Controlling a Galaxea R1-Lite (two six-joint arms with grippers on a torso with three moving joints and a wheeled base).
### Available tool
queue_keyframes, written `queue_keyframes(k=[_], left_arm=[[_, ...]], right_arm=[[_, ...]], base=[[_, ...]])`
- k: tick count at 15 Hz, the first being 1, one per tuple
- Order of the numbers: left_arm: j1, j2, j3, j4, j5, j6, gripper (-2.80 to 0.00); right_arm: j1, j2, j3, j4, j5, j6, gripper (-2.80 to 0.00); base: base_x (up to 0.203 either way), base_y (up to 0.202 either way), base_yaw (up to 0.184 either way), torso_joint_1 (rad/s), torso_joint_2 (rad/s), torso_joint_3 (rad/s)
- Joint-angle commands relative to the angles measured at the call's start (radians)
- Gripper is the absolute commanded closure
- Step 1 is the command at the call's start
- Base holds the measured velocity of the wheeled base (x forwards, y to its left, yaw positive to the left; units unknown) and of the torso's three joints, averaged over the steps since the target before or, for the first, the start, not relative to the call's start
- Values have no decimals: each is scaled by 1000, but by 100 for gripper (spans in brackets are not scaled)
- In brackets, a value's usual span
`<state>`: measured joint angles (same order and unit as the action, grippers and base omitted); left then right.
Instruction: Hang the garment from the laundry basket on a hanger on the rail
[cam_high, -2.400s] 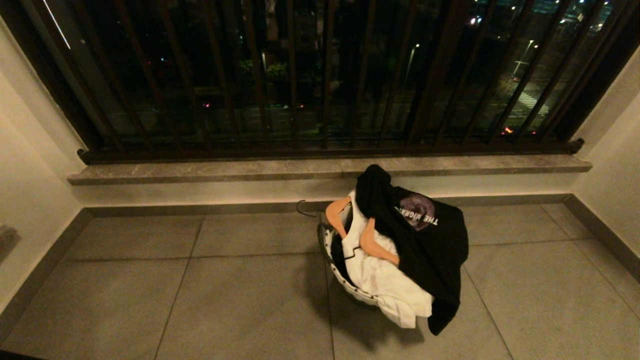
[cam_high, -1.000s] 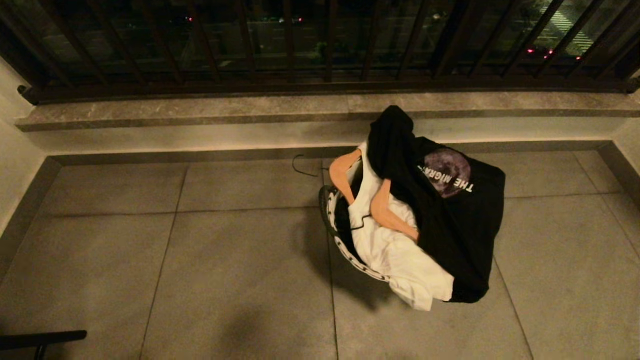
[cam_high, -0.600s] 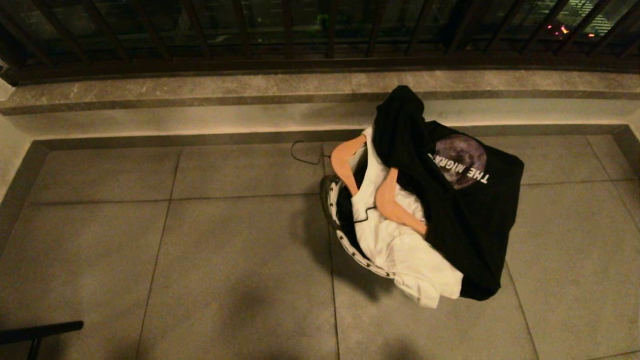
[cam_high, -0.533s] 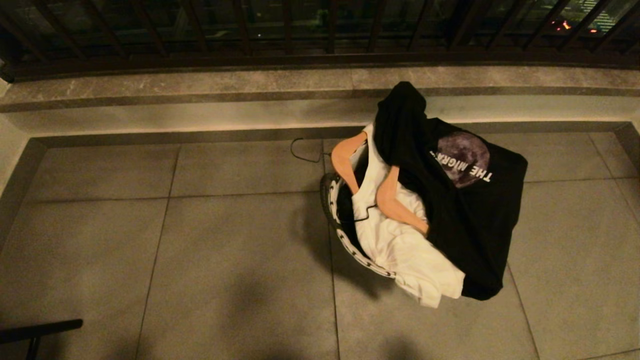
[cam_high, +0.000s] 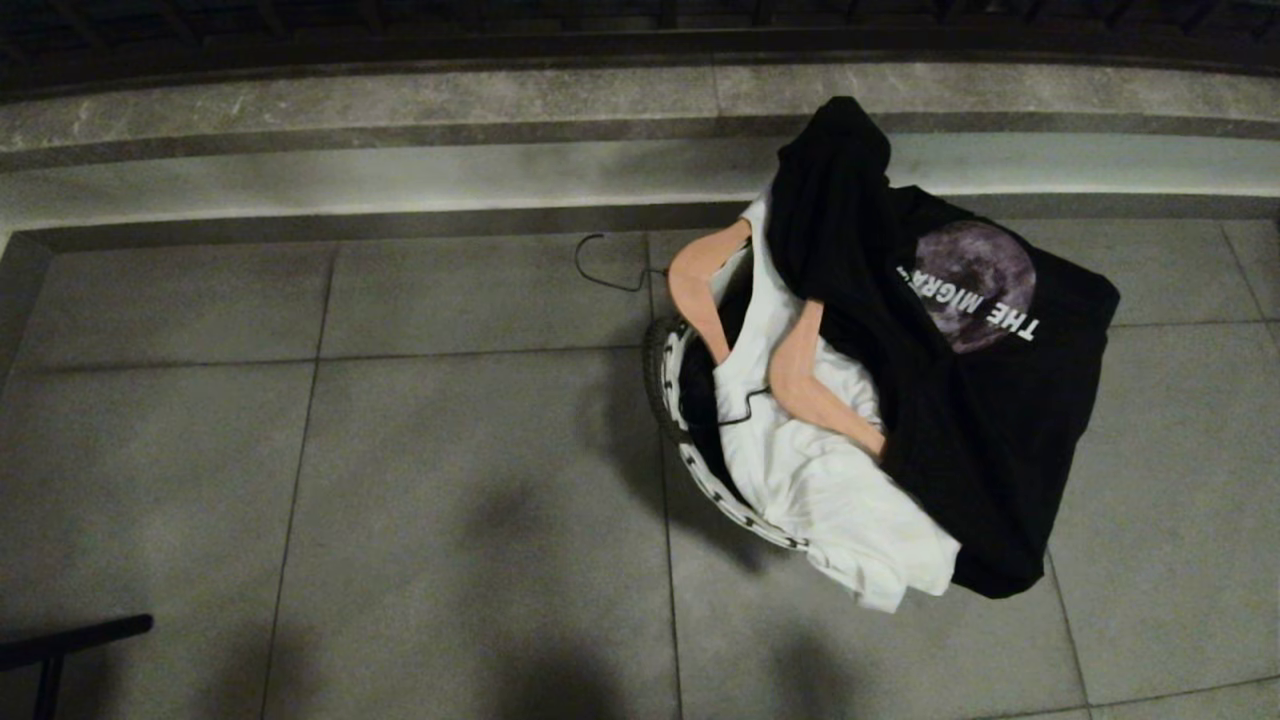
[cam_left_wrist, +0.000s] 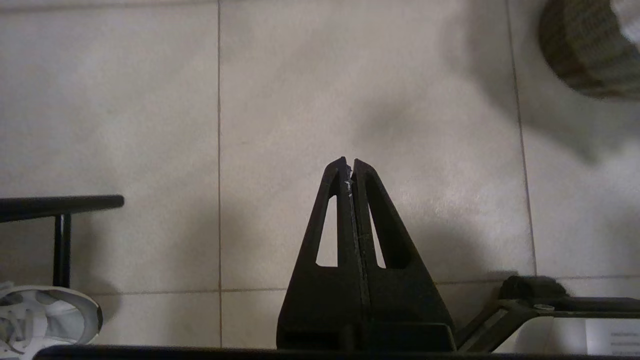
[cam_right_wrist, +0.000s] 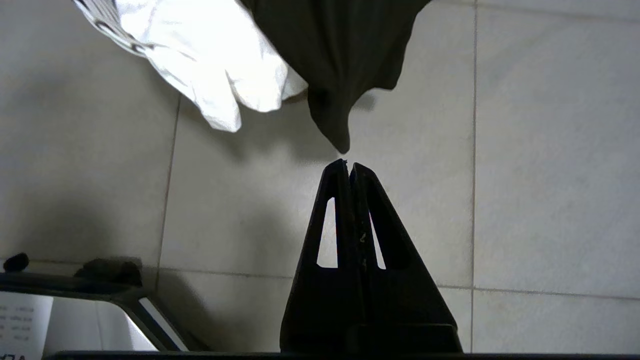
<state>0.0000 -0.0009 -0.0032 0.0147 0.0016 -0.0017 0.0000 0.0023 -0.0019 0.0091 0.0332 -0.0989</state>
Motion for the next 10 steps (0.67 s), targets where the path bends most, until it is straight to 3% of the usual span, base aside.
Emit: queue_keyframes(k=[1, 3, 6, 8, 10], left_arm=[[1, -1, 0, 1, 0, 0, 0], [1, 1, 0, 1, 0, 0, 0], [0, 1, 0, 1, 0, 0, 0], [0, 0, 0, 1, 0, 0, 0], [1, -1, 0, 1, 0, 0, 0]], right_arm=[[0, -1, -1, 5, 1, -1, 0], [0, 1, -21, 32, -4, 0, 0], [2, 144, -211, 162, 29, -9, 0], [3, 356, -334, 223, 112, -61, 0], [4, 598, -447, 252, 174, -170, 0]], base=[[0, 0, 0, -1, 6, -206], [0, 0, 0, 8, 2, -125], [0, 0, 0, 1, 0, -16], [0, 0, 0, 0, 0, 0], [0, 0, 0, 0, 0, 0]])
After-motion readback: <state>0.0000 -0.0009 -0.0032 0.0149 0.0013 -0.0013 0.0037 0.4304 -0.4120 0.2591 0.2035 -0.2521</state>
